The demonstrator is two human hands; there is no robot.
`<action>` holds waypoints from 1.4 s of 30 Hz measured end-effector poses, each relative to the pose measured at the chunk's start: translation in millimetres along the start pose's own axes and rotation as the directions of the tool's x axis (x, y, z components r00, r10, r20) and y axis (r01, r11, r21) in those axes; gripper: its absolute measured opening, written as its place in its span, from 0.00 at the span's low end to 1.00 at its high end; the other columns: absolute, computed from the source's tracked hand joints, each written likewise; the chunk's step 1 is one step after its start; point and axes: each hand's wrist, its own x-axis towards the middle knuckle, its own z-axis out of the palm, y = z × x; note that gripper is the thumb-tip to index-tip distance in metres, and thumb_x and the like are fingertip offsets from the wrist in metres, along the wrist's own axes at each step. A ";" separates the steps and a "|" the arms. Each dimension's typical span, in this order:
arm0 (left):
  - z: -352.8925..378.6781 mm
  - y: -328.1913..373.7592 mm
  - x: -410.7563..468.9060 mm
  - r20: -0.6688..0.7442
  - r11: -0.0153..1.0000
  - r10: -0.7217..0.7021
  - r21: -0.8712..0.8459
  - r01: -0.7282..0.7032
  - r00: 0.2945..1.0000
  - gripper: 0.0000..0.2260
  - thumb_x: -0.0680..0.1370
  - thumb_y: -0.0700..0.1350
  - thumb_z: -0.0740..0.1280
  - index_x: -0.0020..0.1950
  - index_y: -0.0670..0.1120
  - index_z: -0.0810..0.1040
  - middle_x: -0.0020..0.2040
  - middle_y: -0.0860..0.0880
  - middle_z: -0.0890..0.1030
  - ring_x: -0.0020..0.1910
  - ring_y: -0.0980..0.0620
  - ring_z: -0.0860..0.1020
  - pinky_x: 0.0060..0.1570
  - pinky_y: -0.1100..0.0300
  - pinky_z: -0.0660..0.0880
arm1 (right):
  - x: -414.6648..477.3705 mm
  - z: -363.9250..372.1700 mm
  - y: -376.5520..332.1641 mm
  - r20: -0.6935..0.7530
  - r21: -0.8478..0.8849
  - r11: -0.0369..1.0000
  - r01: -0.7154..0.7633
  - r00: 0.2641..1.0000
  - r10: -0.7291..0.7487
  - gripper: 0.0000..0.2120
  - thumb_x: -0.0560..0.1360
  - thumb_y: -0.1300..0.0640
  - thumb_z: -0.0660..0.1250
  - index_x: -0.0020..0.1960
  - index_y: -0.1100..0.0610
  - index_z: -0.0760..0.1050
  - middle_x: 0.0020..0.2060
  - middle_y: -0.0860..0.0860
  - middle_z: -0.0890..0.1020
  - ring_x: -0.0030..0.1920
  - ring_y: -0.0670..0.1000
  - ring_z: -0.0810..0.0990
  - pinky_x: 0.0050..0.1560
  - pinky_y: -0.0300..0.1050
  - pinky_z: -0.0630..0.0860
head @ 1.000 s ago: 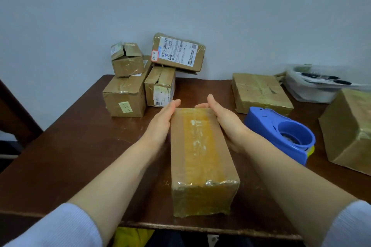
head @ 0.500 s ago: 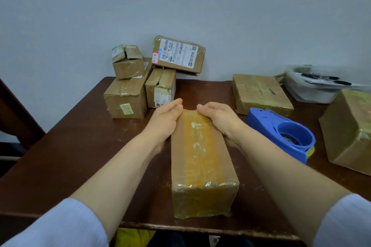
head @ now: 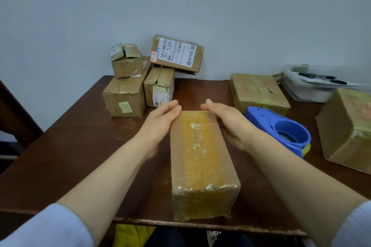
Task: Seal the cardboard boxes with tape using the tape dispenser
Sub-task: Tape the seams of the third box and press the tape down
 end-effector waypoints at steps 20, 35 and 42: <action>8.2 -2.9 -16.9 -0.106 0.998 0.030 0.063 -0.024 0.994 0.14 0.82 0.50 0.58 0.65 0.51 0.74 0.63 0.53 0.74 0.62 0.53 0.73 0.63 0.55 0.69 | -28.6 11.3 2.0 0.003 -0.046 0.999 -0.009 1.000 0.009 0.26 0.73 0.34 0.62 0.64 0.49 0.72 0.58 0.51 0.79 0.58 0.53 0.78 0.63 0.58 0.73; -12.8 -3.0 -22.1 -0.401 0.912 0.136 0.407 0.043 0.906 0.16 0.81 0.48 0.56 0.69 0.50 0.69 0.67 0.46 0.69 0.58 0.47 0.72 0.62 0.50 0.70 | -83.4 18.1 -40.6 0.326 -0.904 0.307 0.299 0.944 0.041 0.46 0.63 0.35 0.70 0.74 0.34 0.48 0.74 0.49 0.50 0.73 0.56 0.51 0.71 0.58 0.59; -27.7 7.5 -20.6 -0.268 0.698 0.419 0.706 -0.119 0.868 0.22 0.81 0.56 0.56 0.74 0.53 0.64 0.71 0.48 0.66 0.69 0.47 0.66 0.68 0.50 0.63 | -37.4 -0.3 -42.1 0.309 -0.865 0.358 0.352 0.935 -0.174 0.37 0.69 0.40 0.71 0.73 0.36 0.57 0.77 0.50 0.53 0.76 0.54 0.47 0.75 0.58 0.46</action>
